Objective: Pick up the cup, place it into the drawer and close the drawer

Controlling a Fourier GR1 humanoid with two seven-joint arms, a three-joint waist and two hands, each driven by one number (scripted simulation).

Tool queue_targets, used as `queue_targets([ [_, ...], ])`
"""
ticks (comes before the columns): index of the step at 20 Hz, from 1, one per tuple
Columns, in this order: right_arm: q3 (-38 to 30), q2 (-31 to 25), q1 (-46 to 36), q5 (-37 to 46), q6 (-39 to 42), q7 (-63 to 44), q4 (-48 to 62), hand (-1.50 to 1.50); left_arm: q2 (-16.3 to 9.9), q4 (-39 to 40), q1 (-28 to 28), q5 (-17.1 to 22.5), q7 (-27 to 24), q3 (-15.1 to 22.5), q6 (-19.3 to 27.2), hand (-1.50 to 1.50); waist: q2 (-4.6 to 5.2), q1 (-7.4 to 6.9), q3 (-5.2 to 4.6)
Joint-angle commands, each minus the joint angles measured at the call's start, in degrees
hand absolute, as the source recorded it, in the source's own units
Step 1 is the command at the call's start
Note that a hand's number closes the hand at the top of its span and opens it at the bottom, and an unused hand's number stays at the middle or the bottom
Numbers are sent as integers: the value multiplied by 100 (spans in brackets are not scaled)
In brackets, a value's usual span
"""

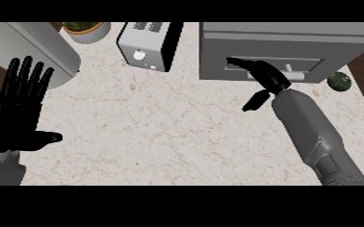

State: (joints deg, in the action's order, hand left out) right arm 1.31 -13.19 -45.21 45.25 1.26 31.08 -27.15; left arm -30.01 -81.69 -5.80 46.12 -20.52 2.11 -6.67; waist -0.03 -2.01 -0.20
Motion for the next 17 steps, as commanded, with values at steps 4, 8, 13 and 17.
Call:
queue_targets([
  [4, -378, -442, -868, 1, 44, 124, 1260, -150, -49, 205, -205, 0, 27, -153, -277, -150, 154, -166, 35],
  [8, -460, -564, -926, -26, 1, 283, 1499, -150, 129, 82, -145, -242, -29, 80, -157, -150, 199, -258, 42],
  [13, -498, -877, -1187, -56, 349, 360, 1661, -150, 106, 166, -313, -190, 120, 25, -155, -150, 208, -266, 40],
  [17, -518, -816, -1303, -71, 298, 280, 1763, -150, 141, 165, -256, -338, 6, 36, -90, -150, 235, -375, 42],
])
